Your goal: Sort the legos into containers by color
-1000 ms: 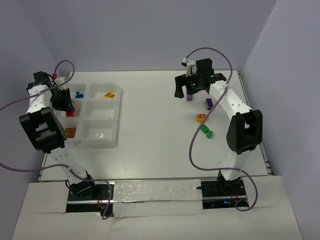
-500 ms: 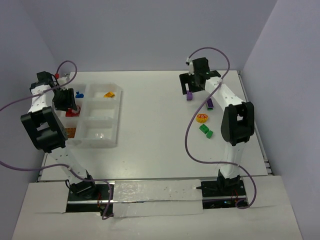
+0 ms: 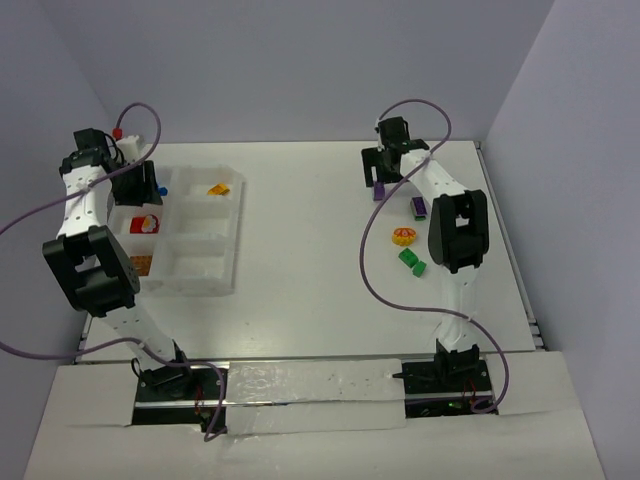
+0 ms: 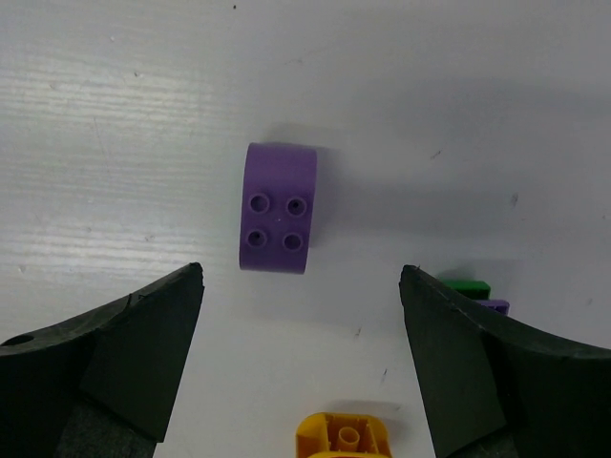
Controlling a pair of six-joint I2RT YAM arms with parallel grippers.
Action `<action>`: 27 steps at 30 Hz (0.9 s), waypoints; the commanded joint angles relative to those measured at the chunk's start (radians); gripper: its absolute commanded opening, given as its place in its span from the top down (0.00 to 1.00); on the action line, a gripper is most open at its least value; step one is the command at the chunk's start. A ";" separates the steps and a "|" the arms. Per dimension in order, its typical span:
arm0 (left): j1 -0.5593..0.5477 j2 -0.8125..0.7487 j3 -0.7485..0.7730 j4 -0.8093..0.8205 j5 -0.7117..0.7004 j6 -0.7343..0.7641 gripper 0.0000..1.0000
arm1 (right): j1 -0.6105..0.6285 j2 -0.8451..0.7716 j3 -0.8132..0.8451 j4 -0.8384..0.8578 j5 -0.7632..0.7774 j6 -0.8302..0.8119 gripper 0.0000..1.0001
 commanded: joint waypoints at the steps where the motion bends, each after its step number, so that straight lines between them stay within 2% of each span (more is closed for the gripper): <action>1: -0.052 -0.096 0.071 0.027 0.053 -0.019 0.38 | -0.009 0.046 0.087 0.005 0.018 0.032 0.11; 8: -0.079 -0.137 0.075 0.025 0.093 0.001 0.37 | -0.008 0.105 0.119 -0.005 -0.028 0.034 0.26; 12: -0.080 -0.148 0.094 0.011 0.201 -0.001 0.36 | -0.010 0.122 0.106 -0.010 -0.053 0.032 0.44; 13: -0.080 -0.150 0.095 0.012 0.218 -0.004 0.36 | -0.012 0.126 0.105 -0.013 -0.061 0.033 0.45; 15: -0.081 -0.156 0.095 0.017 0.324 -0.012 0.35 | -0.018 0.131 0.099 -0.024 -0.133 0.039 0.56; 18: -0.089 -0.162 0.078 0.030 0.397 -0.024 0.34 | -0.021 0.115 0.092 -0.032 -0.187 0.044 0.74; 20: -0.118 -0.174 0.053 0.049 0.443 -0.028 0.33 | -0.028 0.087 0.090 -0.037 -0.246 0.052 0.94; 22: -0.147 -0.180 0.037 0.070 0.491 -0.050 0.31 | -0.046 0.032 0.091 -0.040 -0.443 0.066 1.00; 25: -0.204 -0.169 0.029 0.129 0.618 -0.144 0.27 | -0.058 -0.036 0.089 -0.002 -0.835 0.121 1.00; 27: -0.256 -0.147 0.026 0.200 0.713 -0.247 0.26 | -0.037 -0.075 0.104 0.073 -1.024 0.207 1.00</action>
